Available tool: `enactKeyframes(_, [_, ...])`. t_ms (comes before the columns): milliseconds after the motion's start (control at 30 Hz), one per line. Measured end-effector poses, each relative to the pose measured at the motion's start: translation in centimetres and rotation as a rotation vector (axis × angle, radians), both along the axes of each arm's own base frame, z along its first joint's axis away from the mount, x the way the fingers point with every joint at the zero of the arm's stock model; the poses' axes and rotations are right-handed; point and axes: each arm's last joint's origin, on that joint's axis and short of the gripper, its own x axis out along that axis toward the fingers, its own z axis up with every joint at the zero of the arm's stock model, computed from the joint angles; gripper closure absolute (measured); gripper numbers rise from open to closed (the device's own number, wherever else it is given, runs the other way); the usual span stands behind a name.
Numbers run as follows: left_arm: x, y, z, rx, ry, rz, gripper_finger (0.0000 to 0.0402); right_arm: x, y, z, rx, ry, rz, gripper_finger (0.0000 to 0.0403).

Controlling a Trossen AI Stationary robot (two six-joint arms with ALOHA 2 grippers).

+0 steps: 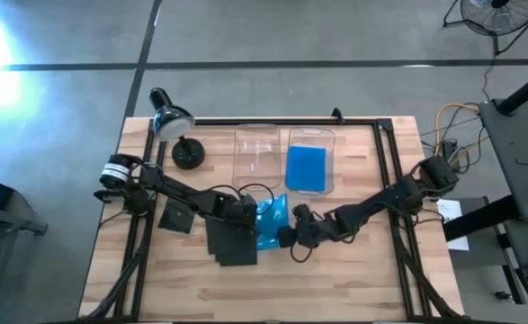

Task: Pick & place jewel cases by type
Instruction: Put the blue CD case into the right transparent bin

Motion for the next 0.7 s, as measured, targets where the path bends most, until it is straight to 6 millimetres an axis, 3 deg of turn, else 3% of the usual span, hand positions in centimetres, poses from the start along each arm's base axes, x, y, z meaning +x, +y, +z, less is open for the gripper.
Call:
enactKeyframes(300, [-0.4, -0.9, 0.8, -0.015, -0.014, -0.023, 0.0298, -0.1, 0.1, 0.0, 0.04, -0.003, -0.027, 0.0361])
enactKeyframes(567, [-1.3, -2.1, 4.0, -0.065, -0.122, -0.022, 0.0298, -1.3, 2.0, 1.8, 0.075, -0.044, 0.034, 0.0365])
enactKeyframes(700, [-2.0, -2.7, 6.0, -0.089, -0.194, -0.016, 0.0298, -2.7, 3.1, 3.1, 0.062, -0.081, -0.032, 0.0365])
